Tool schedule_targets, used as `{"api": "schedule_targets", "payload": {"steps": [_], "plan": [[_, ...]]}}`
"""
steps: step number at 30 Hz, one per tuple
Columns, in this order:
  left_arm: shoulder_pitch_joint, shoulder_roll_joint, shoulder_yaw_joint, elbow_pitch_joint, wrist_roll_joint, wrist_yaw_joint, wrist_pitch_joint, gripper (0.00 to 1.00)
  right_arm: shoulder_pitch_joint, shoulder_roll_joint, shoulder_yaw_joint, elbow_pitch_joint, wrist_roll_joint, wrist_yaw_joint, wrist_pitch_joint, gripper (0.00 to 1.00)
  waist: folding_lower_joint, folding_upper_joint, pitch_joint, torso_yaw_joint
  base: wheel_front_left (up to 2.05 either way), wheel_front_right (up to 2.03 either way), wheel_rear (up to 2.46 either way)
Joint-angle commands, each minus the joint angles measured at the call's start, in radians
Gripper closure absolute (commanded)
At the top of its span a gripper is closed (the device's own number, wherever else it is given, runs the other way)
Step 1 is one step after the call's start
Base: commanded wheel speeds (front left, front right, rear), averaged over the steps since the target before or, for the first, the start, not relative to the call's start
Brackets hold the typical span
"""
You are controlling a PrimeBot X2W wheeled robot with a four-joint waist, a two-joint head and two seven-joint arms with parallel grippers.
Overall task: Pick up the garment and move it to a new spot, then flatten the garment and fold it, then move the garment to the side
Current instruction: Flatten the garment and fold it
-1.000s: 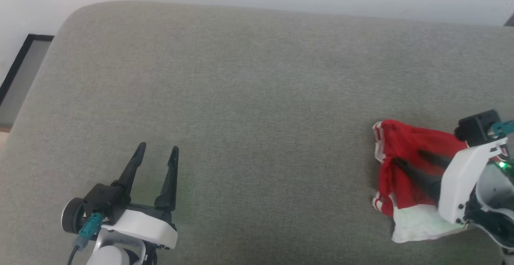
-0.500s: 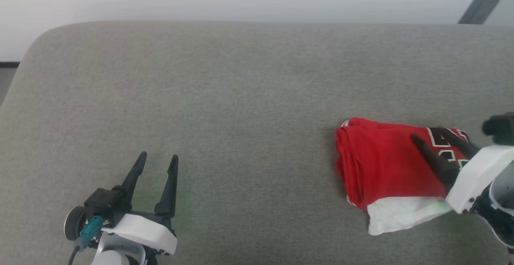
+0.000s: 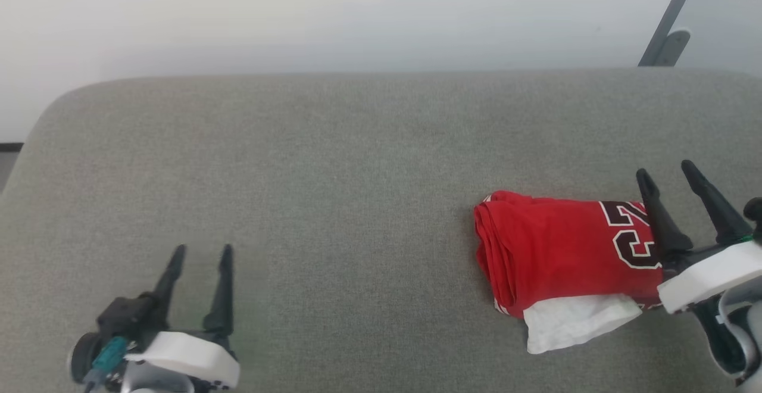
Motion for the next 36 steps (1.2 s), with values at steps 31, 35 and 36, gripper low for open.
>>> {"api": "schedule_targets", "payload": {"steps": [31, 35, 36], "plan": [[0.261, -0.024, 0.064, -0.231, 0.036, -0.001, -0.005, 0.00, 0.414, 0.169, -0.348, -0.258, -0.171, -0.001, -0.033, 0.00, 0.0000, -0.0001, -0.052, 0.073, 0.00, 0.00, 0.00], [0.243, -0.027, 0.057, -0.229, 0.036, -0.001, -0.005, 0.00, 0.414, 0.177, -0.346, -0.259, -0.176, -0.001, -0.029, 0.00, 0.0000, -0.0001, -0.053, 0.076, 0.00, 0.00, 0.00], [0.241, -0.027, 0.056, -0.230, 0.036, -0.001, -0.005, 0.00, 0.414, 0.177, -0.344, -0.259, -0.176, -0.001, -0.027, 0.00, 0.0000, -0.0001, -0.054, 0.076, 0.00, 0.00, 0.00]]}}
